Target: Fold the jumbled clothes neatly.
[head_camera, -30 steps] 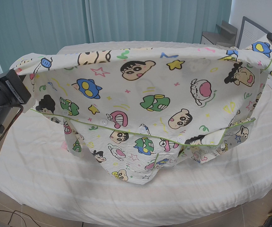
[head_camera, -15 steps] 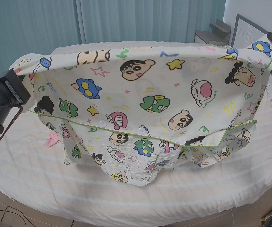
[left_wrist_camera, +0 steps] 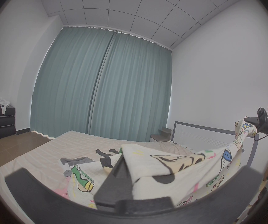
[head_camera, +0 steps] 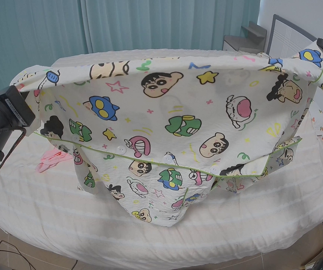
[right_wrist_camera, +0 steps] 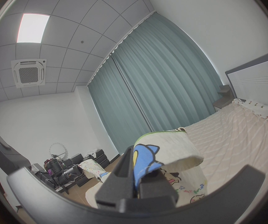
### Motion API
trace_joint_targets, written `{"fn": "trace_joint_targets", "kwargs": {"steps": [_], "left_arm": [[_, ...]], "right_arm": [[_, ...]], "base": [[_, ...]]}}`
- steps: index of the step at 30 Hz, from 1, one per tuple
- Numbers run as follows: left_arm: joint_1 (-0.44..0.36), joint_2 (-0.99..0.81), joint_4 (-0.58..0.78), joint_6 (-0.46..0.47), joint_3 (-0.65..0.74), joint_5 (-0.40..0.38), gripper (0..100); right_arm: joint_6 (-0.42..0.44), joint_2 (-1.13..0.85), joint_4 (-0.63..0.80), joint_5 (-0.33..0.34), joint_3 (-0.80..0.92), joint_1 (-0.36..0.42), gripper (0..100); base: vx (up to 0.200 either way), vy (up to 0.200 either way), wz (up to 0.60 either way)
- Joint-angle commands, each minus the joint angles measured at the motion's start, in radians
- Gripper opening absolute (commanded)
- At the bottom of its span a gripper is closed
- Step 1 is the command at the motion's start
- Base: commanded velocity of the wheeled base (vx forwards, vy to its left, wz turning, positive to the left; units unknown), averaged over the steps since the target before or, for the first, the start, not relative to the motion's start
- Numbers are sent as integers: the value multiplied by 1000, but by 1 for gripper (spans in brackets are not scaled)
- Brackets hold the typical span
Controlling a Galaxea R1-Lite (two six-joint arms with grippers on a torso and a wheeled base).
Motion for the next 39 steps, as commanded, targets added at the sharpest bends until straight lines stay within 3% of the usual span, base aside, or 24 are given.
{"fn": "trace_joint_targets", "kwargs": {"steps": [1,12,24,39], "left_arm": [[1,-1,-1,0,1,1,0],[1,-1,-1,0,3,0,0],[-1,-1,-1,0,30,0,0],[-9,-26,-1,0,46,1,0]], "right_arm": [[0,2,-1,0,0,0,0],[-2,-2,-1,2,0,-9,0],[0,-5,-1,0,0,-12,0],[-3,-34,-1,0,-2,-12,0]], "base": [[0,-200,0],[0,-200,0],[0,0,0],[-200,0,0]]}}
